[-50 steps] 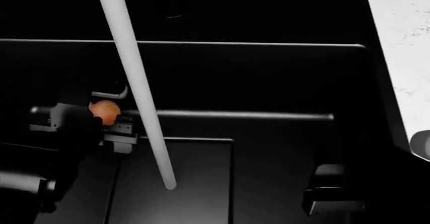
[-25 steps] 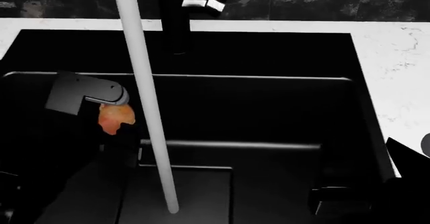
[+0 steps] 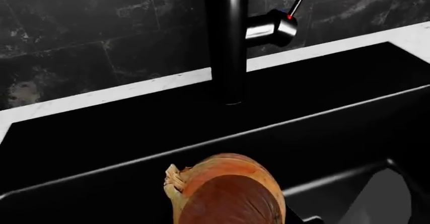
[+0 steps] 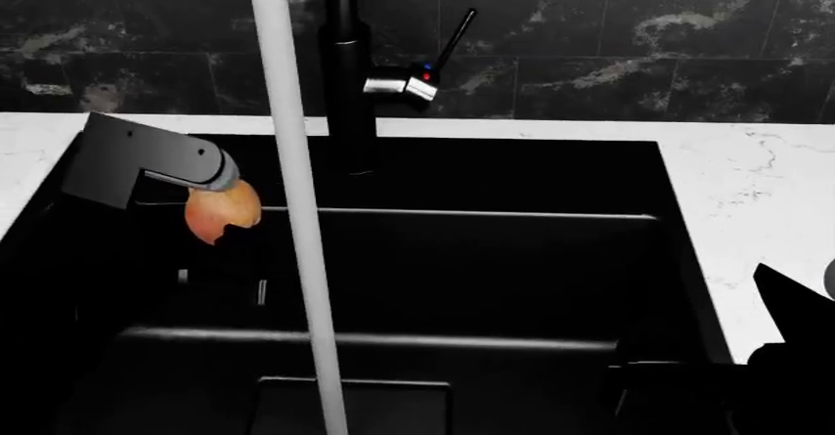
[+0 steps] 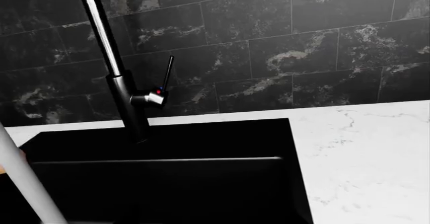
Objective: Pick the broccolis and asparaguss from the sink and place them in one bowl. Place the onion in the other bowl. Then turn off the sink faucet.
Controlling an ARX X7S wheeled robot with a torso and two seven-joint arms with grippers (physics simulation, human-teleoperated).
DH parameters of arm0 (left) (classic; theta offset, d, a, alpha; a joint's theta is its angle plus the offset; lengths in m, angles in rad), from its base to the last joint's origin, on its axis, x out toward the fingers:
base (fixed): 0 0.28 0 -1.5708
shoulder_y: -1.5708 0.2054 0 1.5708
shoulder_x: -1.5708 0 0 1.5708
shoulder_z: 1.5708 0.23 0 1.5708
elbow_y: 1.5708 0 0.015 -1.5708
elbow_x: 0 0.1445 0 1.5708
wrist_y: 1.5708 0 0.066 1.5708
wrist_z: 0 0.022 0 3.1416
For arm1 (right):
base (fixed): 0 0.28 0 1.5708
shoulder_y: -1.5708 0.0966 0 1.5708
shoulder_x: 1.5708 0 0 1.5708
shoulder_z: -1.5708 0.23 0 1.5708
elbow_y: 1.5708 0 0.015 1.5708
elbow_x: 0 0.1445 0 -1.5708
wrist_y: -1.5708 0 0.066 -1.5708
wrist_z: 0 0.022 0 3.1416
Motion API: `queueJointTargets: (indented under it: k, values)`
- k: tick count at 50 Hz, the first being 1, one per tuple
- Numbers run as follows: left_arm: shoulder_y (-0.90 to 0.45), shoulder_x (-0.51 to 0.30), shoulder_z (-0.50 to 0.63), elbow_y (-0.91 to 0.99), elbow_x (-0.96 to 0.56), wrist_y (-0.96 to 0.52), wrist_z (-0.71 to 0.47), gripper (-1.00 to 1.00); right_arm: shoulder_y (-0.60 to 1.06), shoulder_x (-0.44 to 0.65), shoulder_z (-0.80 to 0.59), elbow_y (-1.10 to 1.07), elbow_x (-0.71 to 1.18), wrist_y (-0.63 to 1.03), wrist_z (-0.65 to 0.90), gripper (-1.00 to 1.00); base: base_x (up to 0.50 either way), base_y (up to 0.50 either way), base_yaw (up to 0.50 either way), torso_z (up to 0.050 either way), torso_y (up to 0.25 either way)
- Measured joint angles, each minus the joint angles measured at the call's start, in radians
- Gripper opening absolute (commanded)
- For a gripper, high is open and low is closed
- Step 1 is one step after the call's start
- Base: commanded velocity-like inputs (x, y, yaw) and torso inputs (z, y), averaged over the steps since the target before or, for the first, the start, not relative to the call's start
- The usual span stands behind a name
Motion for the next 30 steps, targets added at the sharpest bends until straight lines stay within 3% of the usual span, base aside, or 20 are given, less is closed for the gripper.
queueJointTargets:
  k: [18, 30]
  values:
    - [0.020, -0.111, 0.018, 0.201, -0.032, 0.041, 0.052, -1.00, 0.034, -0.004, -0.023, -0.010, -0.043, -0.017, -0.040, 1.00, 0.00, 0.00, 0.00, 0.000, 0.000]
    - [0.020, -0.202, -0.037, 0.314, -0.078, 0.000, 0.110, -1.00, 0.059, 0.008, -0.032, -0.023, -0.040, -0.009, -0.033, 1.00, 0.00, 0.00, 0.00, 0.000, 0.000]
